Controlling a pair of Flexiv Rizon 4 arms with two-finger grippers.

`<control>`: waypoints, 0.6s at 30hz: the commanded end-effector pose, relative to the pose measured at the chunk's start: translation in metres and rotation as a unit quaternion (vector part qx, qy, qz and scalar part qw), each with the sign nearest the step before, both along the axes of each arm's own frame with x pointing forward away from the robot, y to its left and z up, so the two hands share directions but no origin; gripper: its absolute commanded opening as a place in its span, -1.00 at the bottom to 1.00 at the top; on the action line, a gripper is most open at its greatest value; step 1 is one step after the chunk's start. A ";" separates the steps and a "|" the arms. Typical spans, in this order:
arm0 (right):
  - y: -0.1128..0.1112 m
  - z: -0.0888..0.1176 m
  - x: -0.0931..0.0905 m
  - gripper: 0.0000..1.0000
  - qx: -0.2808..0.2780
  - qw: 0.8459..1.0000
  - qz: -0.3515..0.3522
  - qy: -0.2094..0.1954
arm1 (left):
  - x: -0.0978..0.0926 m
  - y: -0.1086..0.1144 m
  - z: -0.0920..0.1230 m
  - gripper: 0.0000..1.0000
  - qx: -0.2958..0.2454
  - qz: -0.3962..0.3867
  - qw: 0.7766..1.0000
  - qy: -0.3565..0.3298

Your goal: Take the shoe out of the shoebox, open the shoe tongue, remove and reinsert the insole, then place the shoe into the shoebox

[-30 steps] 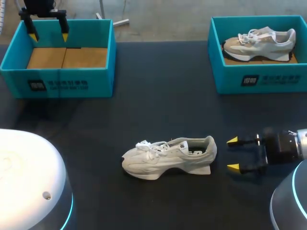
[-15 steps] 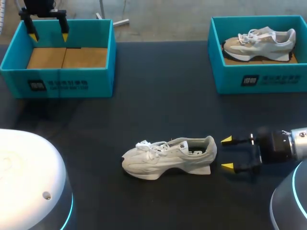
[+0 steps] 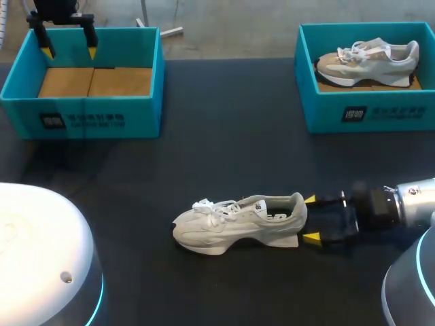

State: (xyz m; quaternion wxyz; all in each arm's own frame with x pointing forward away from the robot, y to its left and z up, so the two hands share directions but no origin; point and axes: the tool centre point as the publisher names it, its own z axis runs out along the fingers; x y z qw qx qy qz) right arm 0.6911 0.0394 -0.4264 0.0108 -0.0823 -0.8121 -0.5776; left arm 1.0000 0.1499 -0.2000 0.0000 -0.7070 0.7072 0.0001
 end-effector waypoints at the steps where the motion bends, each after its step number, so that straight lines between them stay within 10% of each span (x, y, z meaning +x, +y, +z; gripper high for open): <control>1: 0.005 -0.001 0.002 1.00 0.000 1.000 0.001 0.006 | 0.000 0.000 0.000 1.00 0.000 0.000 1.000 0.000; 18: 0.018 0.002 0.004 1.00 0.004 1.000 0.015 0.025 | 0.000 0.000 0.000 1.00 0.000 0.000 1.000 0.000</control>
